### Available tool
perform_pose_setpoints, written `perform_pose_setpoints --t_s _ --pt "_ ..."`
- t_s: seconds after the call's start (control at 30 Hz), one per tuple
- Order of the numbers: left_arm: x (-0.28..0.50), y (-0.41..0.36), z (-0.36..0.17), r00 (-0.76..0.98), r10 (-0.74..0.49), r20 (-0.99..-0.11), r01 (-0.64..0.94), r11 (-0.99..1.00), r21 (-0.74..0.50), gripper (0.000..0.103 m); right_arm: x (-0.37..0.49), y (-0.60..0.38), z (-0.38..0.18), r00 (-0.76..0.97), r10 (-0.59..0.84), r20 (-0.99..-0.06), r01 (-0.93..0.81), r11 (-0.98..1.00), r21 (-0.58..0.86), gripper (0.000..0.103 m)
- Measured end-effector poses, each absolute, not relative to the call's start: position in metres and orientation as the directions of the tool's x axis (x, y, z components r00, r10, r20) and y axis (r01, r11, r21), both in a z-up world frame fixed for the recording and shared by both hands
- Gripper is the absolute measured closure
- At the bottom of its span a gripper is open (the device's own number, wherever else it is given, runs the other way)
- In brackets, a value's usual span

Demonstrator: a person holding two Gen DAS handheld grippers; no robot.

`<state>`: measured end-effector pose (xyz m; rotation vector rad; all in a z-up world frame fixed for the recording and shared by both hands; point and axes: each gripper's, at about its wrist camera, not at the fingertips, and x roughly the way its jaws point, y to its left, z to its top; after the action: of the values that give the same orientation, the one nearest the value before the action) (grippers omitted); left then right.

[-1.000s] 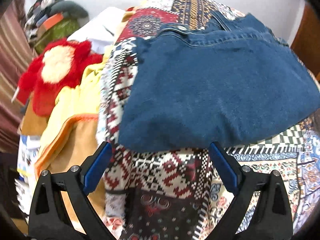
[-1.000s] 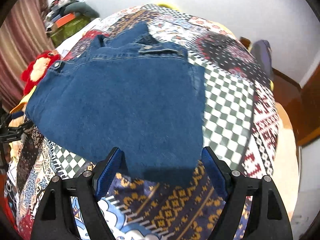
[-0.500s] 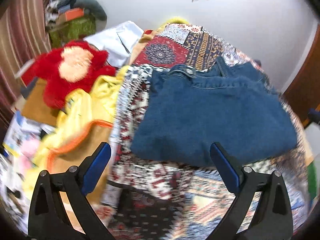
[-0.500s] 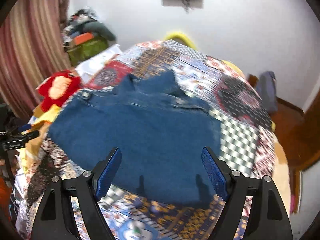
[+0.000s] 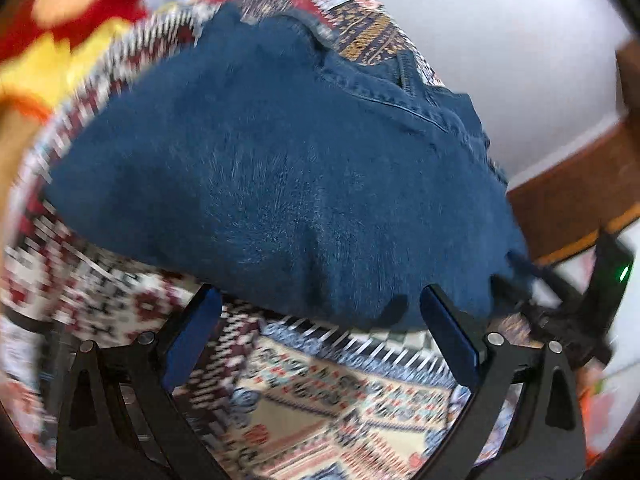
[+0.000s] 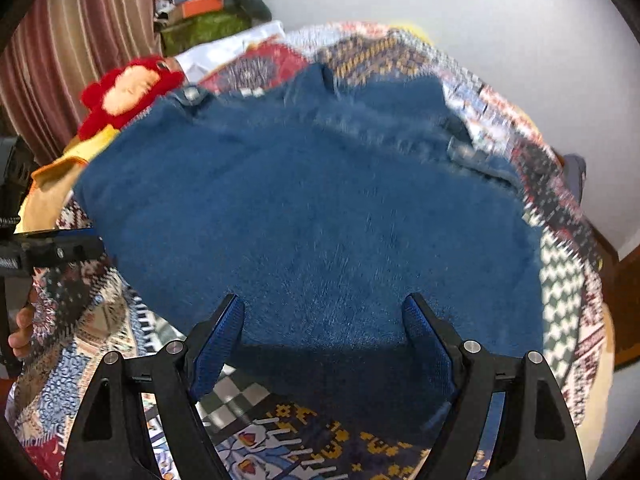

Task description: Fold large clothes

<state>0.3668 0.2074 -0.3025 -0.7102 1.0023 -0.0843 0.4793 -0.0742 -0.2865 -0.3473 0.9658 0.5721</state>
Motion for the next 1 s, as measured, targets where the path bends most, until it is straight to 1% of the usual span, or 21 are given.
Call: perform_pose_setpoints --t_s 0.07,0.13,0.2,0.37,0.4,0.43,0.47,0.53,0.6,0.63,0.73,0.8,0.87,0.93,1.0 --pt "0.375 0.206 -0.312 0.548 -0.435 -0.714 -0.241 0.735 -0.633 0.003 0.481 -0.077 -0.289 0.438 0.318 -0.841 -0.598 0.801 -0.009 0.02" --pt "0.381 0.205 -0.317 0.555 -0.449 -0.7 -0.244 0.717 -0.653 0.003 0.481 -0.077 -0.29 0.436 0.321 -0.841 -0.602 0.798 -0.007 0.019" --pt "0.39 0.208 -0.325 0.577 -0.471 -0.667 -0.258 0.669 -0.697 0.003 0.48 -0.077 -0.291 0.439 0.323 -0.839 -0.603 0.797 -0.009 0.018" --pt "0.397 0.233 -0.34 0.693 -0.468 -0.548 -0.305 0.499 -0.811 0.003 0.478 -0.076 -0.291 0.445 0.325 -0.835 -0.602 0.799 -0.01 0.018" --pt "0.397 0.237 -0.341 0.715 -0.448 -0.536 -0.316 0.478 -0.82 0.006 0.479 -0.076 -0.29 0.443 0.325 -0.835 -0.6 0.8 -0.007 0.018" --pt "0.397 0.24 -0.341 0.725 -0.425 -0.542 -0.333 0.473 -0.816 0.012 0.479 -0.077 -0.29 0.442 0.326 -0.836 -0.598 0.801 -0.004 0.018" --pt "0.398 0.241 -0.34 0.726 -0.403 -0.557 -0.35 0.48 -0.804 0.015 0.479 -0.077 -0.289 0.44 0.325 -0.837 -0.598 0.802 -0.003 0.018" --pt "0.402 0.242 -0.337 0.721 -0.35 -0.598 -0.391 0.508 -0.768 0.029 0.478 -0.076 -0.287 0.434 0.321 -0.842 -0.598 0.802 -0.003 0.018" --pt "0.402 0.241 -0.332 0.719 -0.327 -0.614 -0.41 0.514 -0.753 0.036 0.476 -0.076 -0.284 0.428 0.316 -0.846 -0.598 0.802 -0.003 0.018" --pt "0.398 0.24 -0.324 0.734 -0.31 -0.605 -0.401 0.521 -0.754 0.044 0.475 -0.076 -0.282 0.427 0.315 -0.848 -0.598 0.801 -0.003 0.018" --pt "0.391 0.232 -0.285 0.765 -0.22 -0.606 -0.356 0.64 -0.681 0.062 0.471 -0.076 -0.273 0.419 0.326 -0.848 -0.607 0.794 0.005 0.018" --pt "0.388 0.223 -0.258 0.784 -0.173 -0.597 -0.323 0.708 -0.629 0.066 0.469 -0.074 -0.265 0.421 0.343 -0.84 -0.616 0.788 0.013 0.018" --pt "0.384 0.213 -0.23 0.804 -0.129 -0.581 -0.301 0.754 -0.583 0.066 0.469 -0.069 -0.255 0.433 0.359 -0.827 -0.622 0.783 0.014 0.018" --pt "0.378 0.207 -0.211 0.822 -0.105 -0.56 -0.288 0.771 -0.567 0.066 0.469 -0.062 -0.248 0.439 0.378 -0.815 -0.629 0.777 0.021 0.018" --pt "0.368 0.197 -0.187 0.843 -0.05 -0.535 -0.283 0.804 -0.522 0.066 0.47 -0.05 -0.243 0.433 0.413 -0.801 -0.644 0.764 0.046 0.018"
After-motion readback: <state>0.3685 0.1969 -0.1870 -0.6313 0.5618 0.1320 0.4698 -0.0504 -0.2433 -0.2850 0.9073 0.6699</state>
